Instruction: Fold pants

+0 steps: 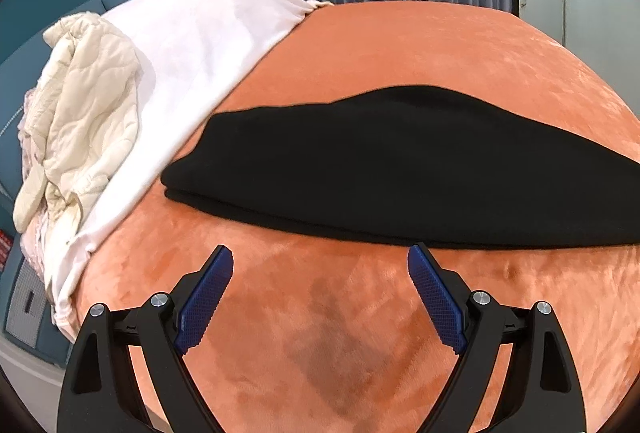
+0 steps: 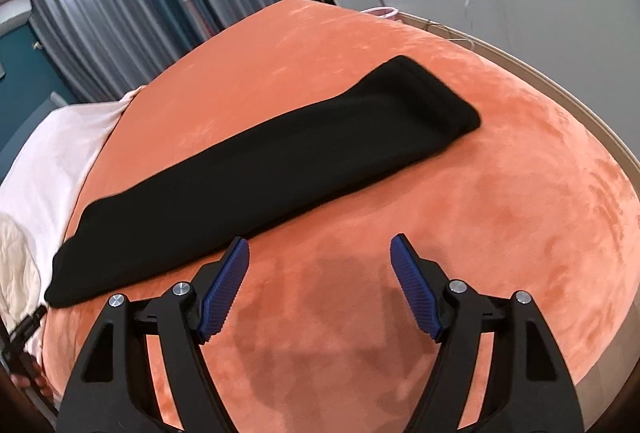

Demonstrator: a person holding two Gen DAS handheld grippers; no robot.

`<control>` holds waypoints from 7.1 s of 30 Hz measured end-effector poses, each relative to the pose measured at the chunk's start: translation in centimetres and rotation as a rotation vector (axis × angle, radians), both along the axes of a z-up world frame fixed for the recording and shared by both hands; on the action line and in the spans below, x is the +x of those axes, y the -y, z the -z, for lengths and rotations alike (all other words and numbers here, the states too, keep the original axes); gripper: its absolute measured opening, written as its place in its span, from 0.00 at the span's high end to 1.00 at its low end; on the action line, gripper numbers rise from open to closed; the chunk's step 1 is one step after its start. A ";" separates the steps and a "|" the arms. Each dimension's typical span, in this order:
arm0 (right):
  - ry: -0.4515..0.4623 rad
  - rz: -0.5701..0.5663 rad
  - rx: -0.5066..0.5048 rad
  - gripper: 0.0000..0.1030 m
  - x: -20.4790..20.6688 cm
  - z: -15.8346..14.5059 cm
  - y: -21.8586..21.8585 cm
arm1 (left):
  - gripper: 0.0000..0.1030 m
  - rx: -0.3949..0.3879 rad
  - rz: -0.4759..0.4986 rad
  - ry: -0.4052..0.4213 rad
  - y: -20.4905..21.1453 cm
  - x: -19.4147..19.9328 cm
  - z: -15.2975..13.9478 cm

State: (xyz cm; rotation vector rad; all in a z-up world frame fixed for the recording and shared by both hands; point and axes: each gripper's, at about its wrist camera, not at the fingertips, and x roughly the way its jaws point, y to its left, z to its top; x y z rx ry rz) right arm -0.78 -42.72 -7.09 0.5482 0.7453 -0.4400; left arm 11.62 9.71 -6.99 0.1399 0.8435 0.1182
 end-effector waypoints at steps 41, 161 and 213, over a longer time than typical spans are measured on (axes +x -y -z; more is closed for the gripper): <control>0.083 0.107 0.024 0.13 4.6 3.3 9.2 | 0.16 -0.736 -0.468 -0.063 -22.4 7.6 5.3; -0.014 0.120 0.048 0.36 -9.0 1.4 0.1 | 0.21 -0.602 -0.288 -0.046 -20.6 3.9 -0.4; -0.186 -0.348 -0.051 0.88 -5.2 1.1 11.1 | 0.17 0.105 0.971 0.097 48.9 -9.2 4.2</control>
